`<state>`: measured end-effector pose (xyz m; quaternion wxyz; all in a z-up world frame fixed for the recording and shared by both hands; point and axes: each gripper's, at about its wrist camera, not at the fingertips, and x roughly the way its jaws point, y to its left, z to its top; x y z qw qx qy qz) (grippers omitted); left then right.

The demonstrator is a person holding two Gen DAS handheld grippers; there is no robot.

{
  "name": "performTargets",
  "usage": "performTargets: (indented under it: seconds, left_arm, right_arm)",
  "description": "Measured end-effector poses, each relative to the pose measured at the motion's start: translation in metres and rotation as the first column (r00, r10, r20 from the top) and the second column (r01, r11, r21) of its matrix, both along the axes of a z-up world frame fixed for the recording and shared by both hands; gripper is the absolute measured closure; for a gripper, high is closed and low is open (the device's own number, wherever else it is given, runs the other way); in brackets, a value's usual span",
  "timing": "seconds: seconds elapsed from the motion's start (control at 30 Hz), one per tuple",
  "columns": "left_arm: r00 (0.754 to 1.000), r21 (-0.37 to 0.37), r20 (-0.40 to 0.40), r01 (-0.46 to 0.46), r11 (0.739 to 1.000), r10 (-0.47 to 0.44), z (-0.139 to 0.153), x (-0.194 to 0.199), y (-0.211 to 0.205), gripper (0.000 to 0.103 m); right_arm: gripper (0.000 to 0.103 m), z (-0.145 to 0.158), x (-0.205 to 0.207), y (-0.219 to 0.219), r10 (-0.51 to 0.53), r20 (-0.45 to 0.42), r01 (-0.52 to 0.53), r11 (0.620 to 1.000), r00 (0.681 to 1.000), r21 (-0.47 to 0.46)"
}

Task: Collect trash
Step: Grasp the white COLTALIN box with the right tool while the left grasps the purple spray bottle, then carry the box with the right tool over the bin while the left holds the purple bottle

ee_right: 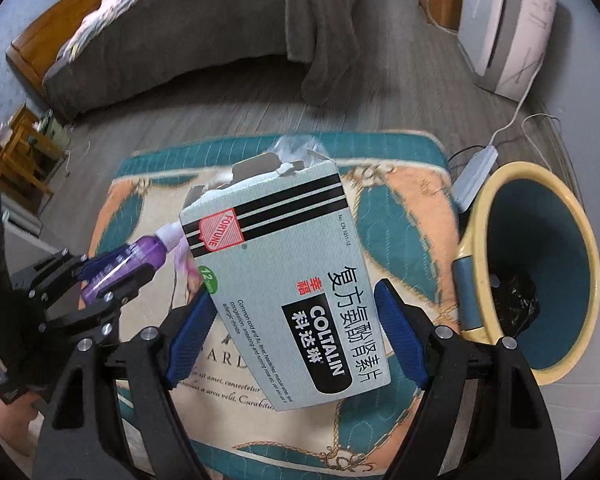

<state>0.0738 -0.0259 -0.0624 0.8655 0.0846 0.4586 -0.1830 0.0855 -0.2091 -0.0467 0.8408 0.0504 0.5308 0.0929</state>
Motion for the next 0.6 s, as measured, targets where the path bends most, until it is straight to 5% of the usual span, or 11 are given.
performTargets:
  seconds: [0.27, 0.6]
  left_arm:
    - [0.996, -0.042, 0.088, 0.037, 0.998, -0.034, 0.031, -0.005, -0.012, 0.070]
    - [0.991, -0.054, 0.095, 0.097, 0.994, -0.091, 0.035, -0.013, -0.037, 0.070]
  right_arm:
    - [0.025, 0.030, 0.002, -0.039, -0.088, 0.083, 0.088, 0.996, 0.993, 0.005]
    - [0.025, 0.050, 0.002, -0.114, -0.231, 0.152, 0.240, 0.970, 0.961, -0.042]
